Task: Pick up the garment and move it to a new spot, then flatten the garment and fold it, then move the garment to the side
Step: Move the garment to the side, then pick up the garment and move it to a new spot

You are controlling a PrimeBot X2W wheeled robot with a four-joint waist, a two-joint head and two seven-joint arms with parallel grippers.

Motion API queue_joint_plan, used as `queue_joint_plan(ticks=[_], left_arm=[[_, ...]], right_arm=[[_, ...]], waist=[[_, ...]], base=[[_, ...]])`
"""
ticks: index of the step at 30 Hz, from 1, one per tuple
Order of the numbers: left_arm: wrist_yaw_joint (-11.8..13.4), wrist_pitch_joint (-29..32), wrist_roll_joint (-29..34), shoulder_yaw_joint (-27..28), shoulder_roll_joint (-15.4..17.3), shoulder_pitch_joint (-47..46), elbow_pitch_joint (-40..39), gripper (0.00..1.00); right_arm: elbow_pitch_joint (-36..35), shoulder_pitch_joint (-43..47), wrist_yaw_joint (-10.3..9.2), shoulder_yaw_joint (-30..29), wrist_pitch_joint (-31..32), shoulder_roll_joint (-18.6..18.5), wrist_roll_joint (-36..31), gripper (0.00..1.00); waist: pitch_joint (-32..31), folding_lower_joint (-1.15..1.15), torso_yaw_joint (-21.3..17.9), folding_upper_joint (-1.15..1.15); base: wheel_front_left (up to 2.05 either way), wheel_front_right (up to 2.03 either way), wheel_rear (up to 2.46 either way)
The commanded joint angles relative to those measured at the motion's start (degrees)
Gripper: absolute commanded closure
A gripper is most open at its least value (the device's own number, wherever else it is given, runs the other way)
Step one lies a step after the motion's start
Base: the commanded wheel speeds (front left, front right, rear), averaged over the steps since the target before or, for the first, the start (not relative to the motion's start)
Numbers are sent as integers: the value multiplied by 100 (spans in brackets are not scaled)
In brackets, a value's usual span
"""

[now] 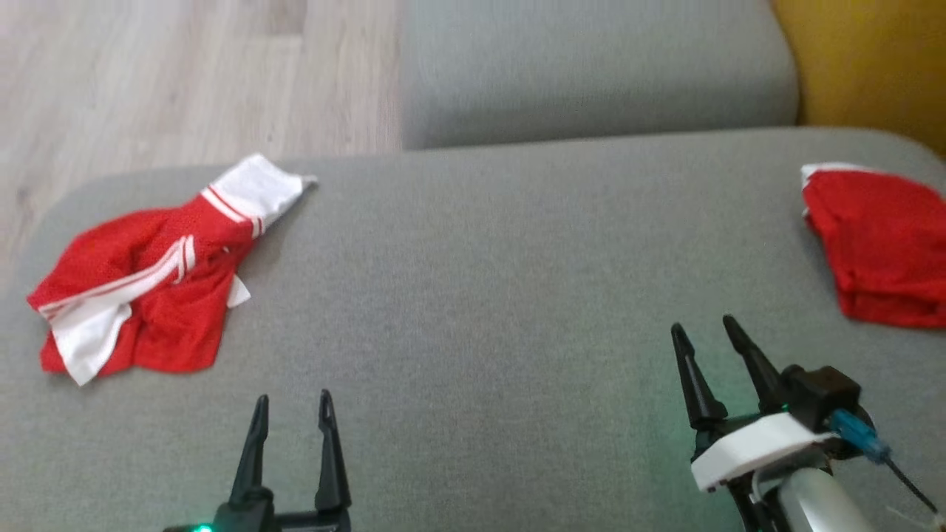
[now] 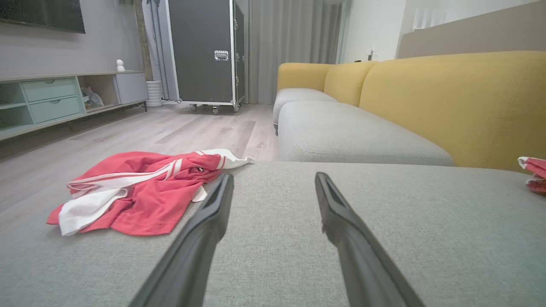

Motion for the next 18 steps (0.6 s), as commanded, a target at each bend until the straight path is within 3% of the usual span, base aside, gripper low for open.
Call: queue_joint_plan(ticks=[1, 8, 18], left_arm=[[-22, -29, -37, 244, -23, -146, -185, 0], [-209, -29, 131, 478, -23, 241, -312, 0], [-401, -29, 216, 689, -23, 561, -403, 0]], right_arm=[[-455, -28, -4, 0, -76, 19, -89, 0], [-1634, 1025, -4, -445, -78, 152, -398, 0], [-1556, 1559, -4, -761, -78, 259, -615, 0]], waist=[[-215, 2, 20, 0], [-605, 2, 15, 0], [-787, 2, 91, 0]], base=[[0, 0, 0], [0, 0, 0], [0, 0, 0]])
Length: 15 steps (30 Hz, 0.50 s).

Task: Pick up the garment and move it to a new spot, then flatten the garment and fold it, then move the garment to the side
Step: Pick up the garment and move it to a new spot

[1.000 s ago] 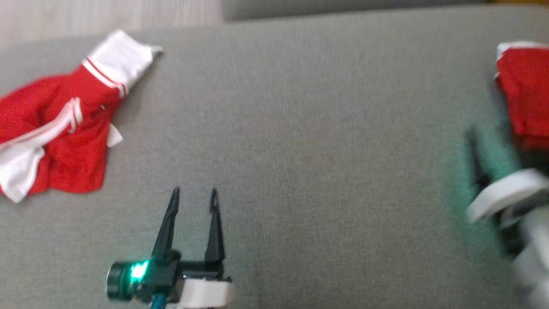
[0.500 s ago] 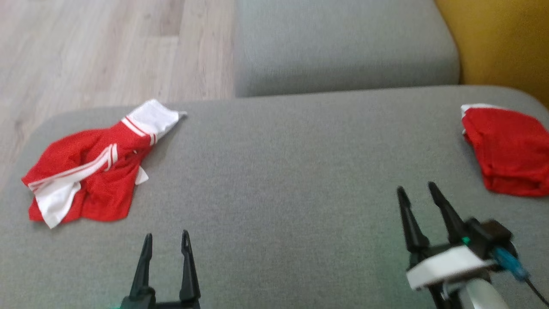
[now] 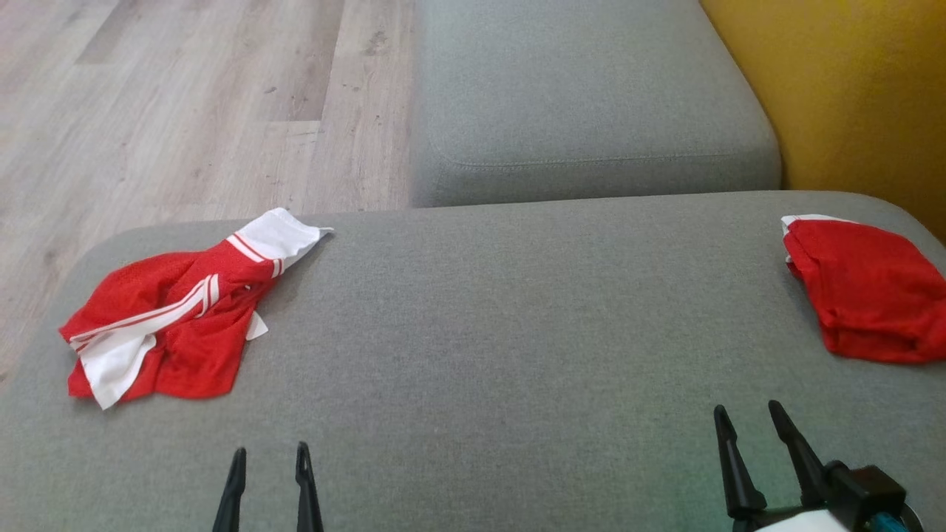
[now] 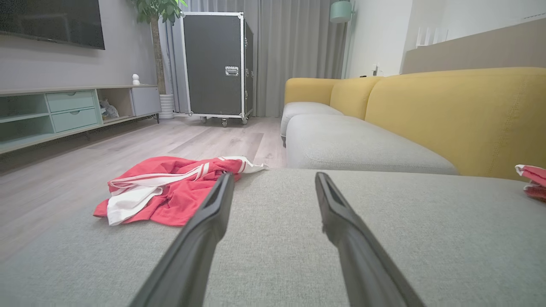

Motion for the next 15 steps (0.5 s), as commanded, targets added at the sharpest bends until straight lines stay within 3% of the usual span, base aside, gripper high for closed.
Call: queue_joint_plan(ticks=[1, 15], left_arm=[[-8, -29, 91, 197, -36, -220, -157, 0], [-45, -29, 188, 273, -36, -210, -51, 0]], right_arm=[[-149, -160, -4, 79, -62, -9, -73, 0], [-94, -120, -4, 138, -62, 54, -147, 0]], waist=[[-3, 0, 5, 0], [-12, 0, 51, 0]], base=[[0, 0, 0], [0, 0, 0]])
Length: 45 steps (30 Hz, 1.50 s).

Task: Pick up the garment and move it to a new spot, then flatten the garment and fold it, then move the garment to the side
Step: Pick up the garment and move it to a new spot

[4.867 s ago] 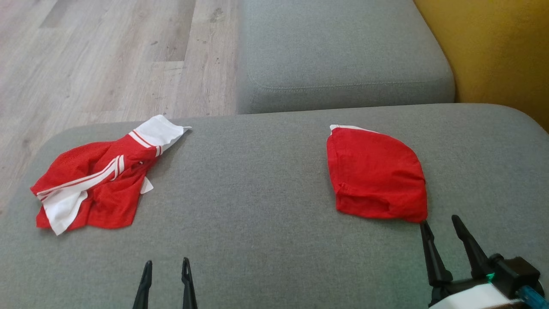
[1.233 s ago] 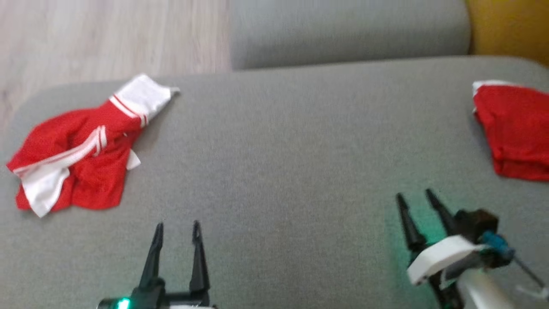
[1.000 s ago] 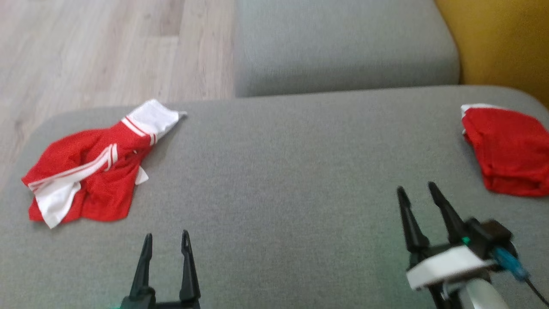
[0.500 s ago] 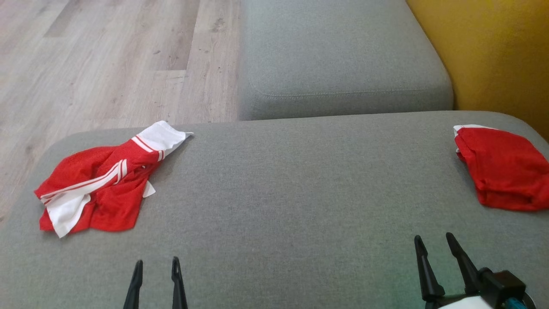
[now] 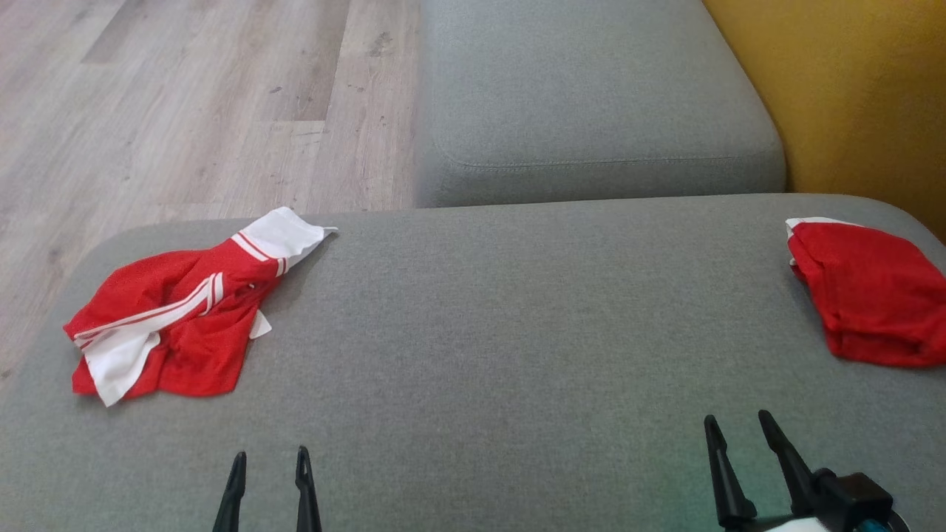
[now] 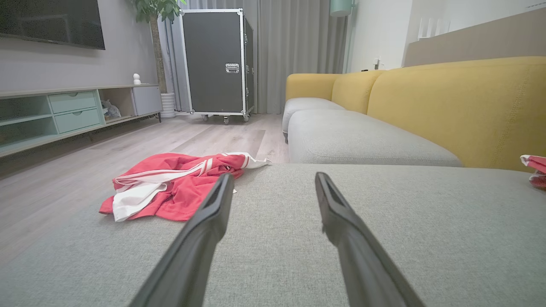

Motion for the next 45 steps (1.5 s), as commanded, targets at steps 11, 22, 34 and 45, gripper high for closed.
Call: queue_joint_plan(ticks=[11, 22, 34, 45], left_arm=[[-22, -29, 85, 241, -37, -209, -146, 0], [-70, -29, 195, 362, -37, -134, -174, 0], [-15, -29, 151, 485, -37, -62, -307, 0], [108, -29, 179, 404, -37, -434, -742, 0]], right_arm=[[-116, -155, -4, 147, -62, -64, -44, 0], [-110, -128, -4, 234, -62, 22, -43, 0], [-59, -179, -4, 332, -62, -51, -33, 0], [-116, -221, -4, 142, -62, -368, -43, 0]], waist=[[-32, 0, 212, 0], [-45, 0, 1184, 0], [153, 0, 2033, 0], [526, 0, 2370, 0]], base=[[0, 0, 0], [0, 0, 0], [0, 0, 0], [0, 0, 0]])
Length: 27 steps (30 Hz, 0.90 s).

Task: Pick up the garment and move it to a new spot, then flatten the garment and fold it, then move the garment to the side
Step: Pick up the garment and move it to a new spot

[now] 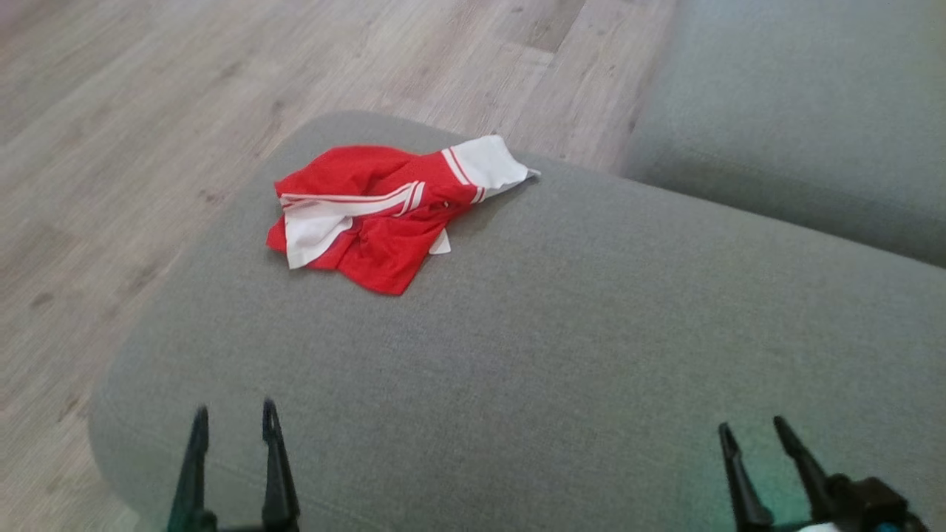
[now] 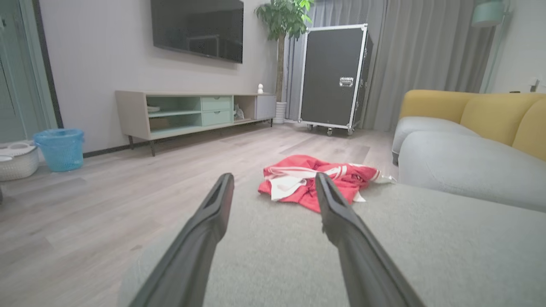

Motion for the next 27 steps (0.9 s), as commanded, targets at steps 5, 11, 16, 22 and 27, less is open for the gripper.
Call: queue_joint_plan(ticks=[5, 11, 16, 22, 27], left_arm=[[-18, -29, 122, 315, -18, -1056, -542, 0], [-55, -29, 210, 553, 132, -2558, -649, 0], [-320, 347, -14, 620, 299, -4152, 643, 0], [-500, 1518, -350, 673, 327, -6390, 3458, 0], [-599, 2070, -608, 786, 372, -7170, 5259, 0]], right_arm=[[-404, -557, -4, -13, -63, -592, -120, 0], [-598, -1048, -4, -86, -63, -1341, -77, 0], [-716, -1468, -4, -130, -63, -1952, 6, 0], [-884, -1853, -4, -146, -63, -2627, 154, 0], [-984, -2078, -4, -36, -54, -2890, 250, 0]], waist=[[821, 0, -27, 0], [1825, 0, -156, 0], [2435, 0, -218, 0], [3000, 0, -364, 0], [3262, 0, -590, 0]], base=[[0, 0, 0], [0, 0, 0], [0, 0, 0], [0, 0, 0], [0, 0, 0]])
